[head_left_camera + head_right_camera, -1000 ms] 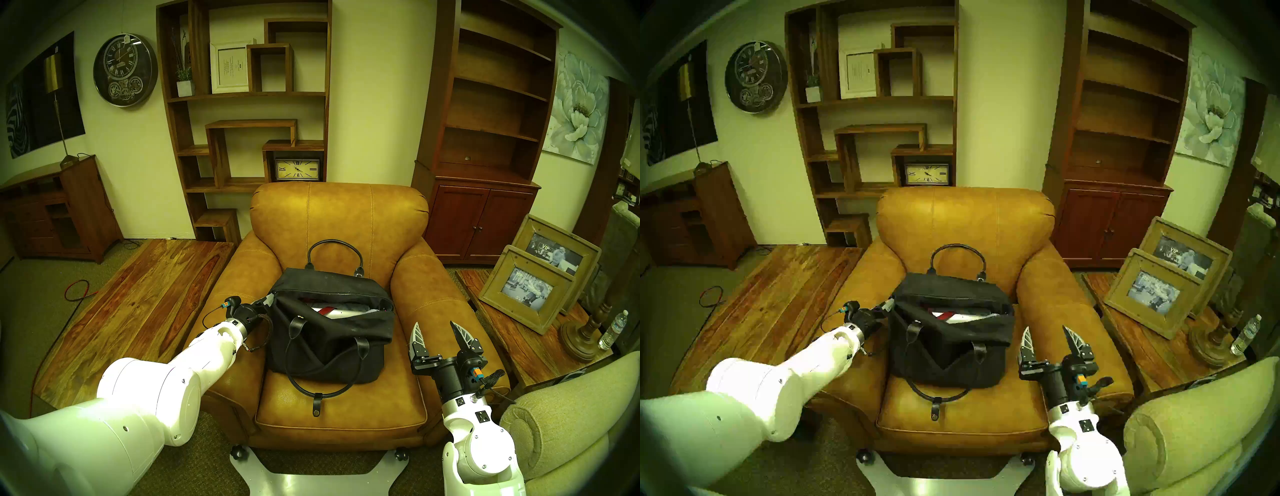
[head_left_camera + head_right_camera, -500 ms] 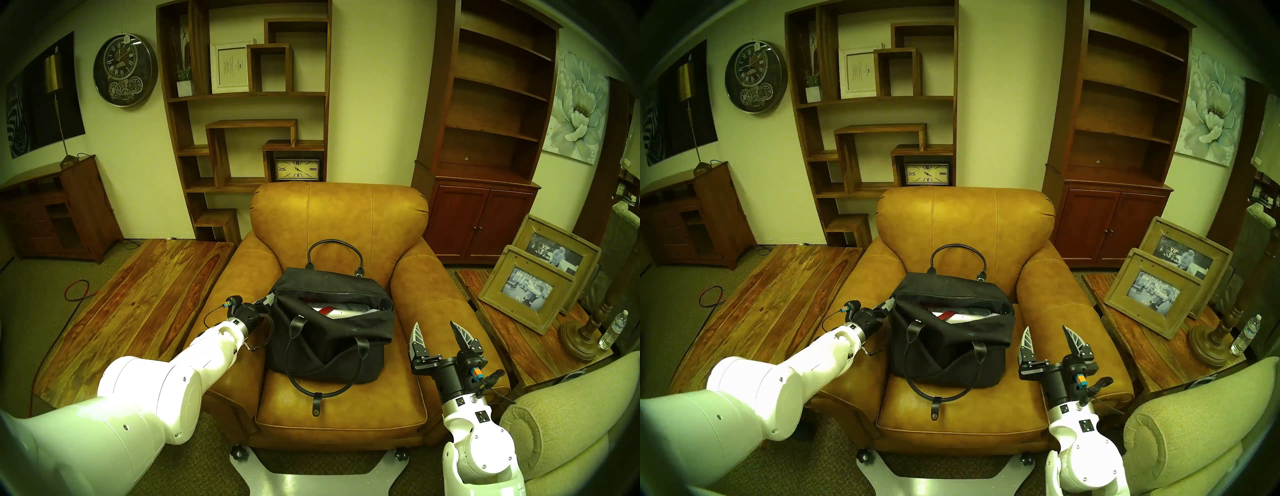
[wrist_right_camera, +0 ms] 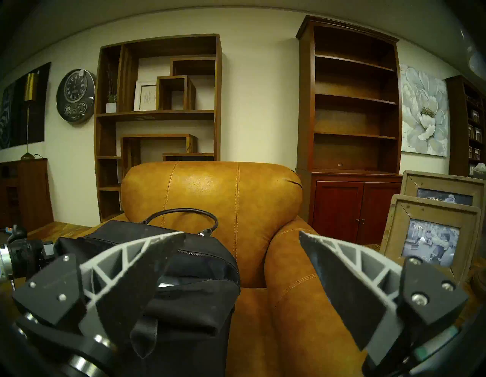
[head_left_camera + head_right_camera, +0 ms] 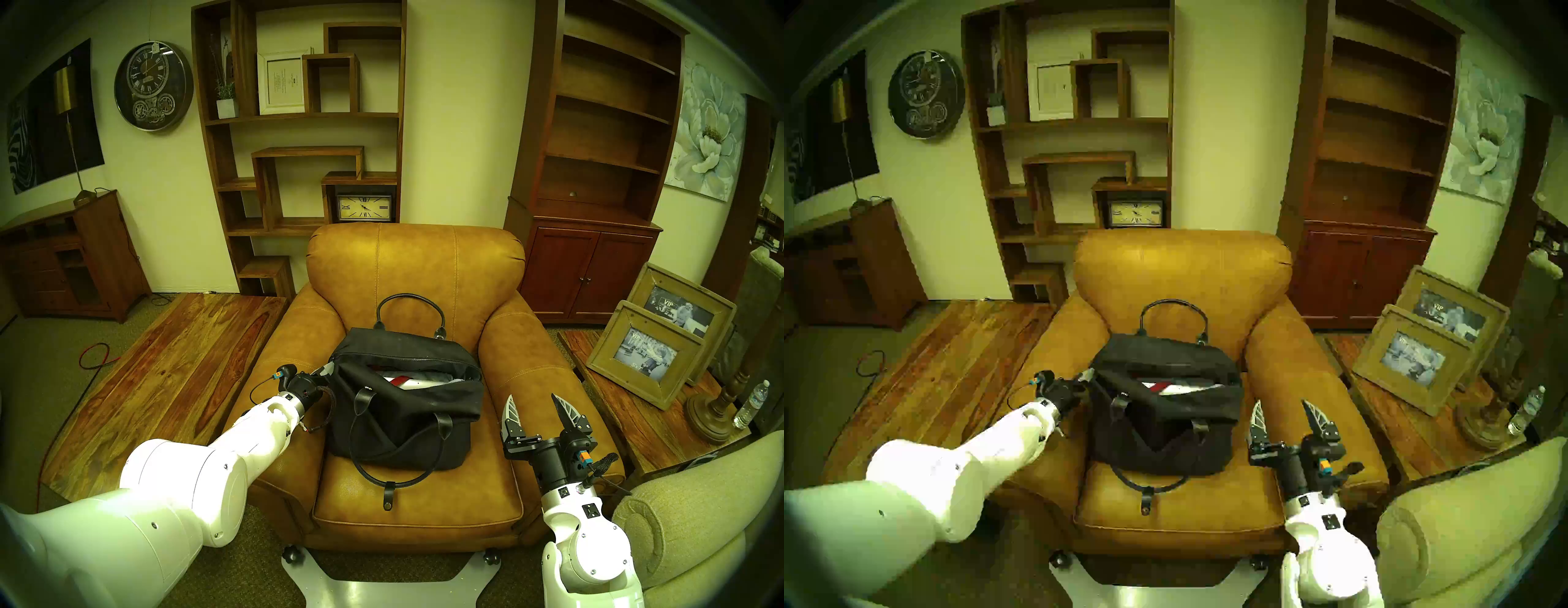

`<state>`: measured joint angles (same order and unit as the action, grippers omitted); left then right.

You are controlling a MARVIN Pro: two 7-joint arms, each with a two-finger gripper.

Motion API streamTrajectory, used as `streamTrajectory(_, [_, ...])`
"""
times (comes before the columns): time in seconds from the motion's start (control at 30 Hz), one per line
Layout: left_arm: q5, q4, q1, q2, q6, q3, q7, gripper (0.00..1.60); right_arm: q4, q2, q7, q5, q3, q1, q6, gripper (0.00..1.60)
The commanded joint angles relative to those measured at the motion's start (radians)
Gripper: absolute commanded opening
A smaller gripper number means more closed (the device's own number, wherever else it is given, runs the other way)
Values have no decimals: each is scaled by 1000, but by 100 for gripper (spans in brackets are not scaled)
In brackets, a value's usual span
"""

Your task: Close a bag with a zipper

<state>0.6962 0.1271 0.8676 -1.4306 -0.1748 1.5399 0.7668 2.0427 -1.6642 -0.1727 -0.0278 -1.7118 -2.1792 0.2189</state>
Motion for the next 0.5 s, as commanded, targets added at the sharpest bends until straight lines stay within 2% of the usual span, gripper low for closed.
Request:
streamTrajectory(0.0, [1, 8, -8, -5, -6, 1, 12, 43, 23, -2, 1, 1, 0, 2, 2, 160])
streamTrajectory(0.07, [2, 10, -9, -6, -7, 0, 19, 45, 23, -2, 1, 1, 0, 2, 2, 160])
streamTrajectory(0.17, [-10, 7, -14, -9, -24, -11, -12, 46, 23, -2, 1, 1, 0, 2, 2, 160])
streamTrajectory(0.2, [-10, 6, -14, -9, -24, -11, -13, 38, 23, -2, 1, 1, 0, 2, 2, 160])
streamTrajectory(0.27, [-12, 6, -15, -12, -34, -14, -29, 38, 23, -2, 1, 1, 0, 2, 2, 160])
streamTrajectory(0.3, [-12, 6, -15, -12, -35, -14, -28, 19, 23, -2, 1, 1, 0, 2, 2, 160])
streamTrajectory(0.4, [-11, 11, -13, -15, -46, -14, -29, 19, 23, -2, 1, 1, 0, 2, 2, 160])
streamTrajectory(0.43, [-11, 12, -13, -16, -46, -15, -29, 0, 23, -2, 1, 1, 0, 2, 2, 160])
streamTrajectory(0.47, [-5, 26, -11, -18, -56, -9, 3, 0, 23, -1, 1, 1, 0, 2, 3, 160])
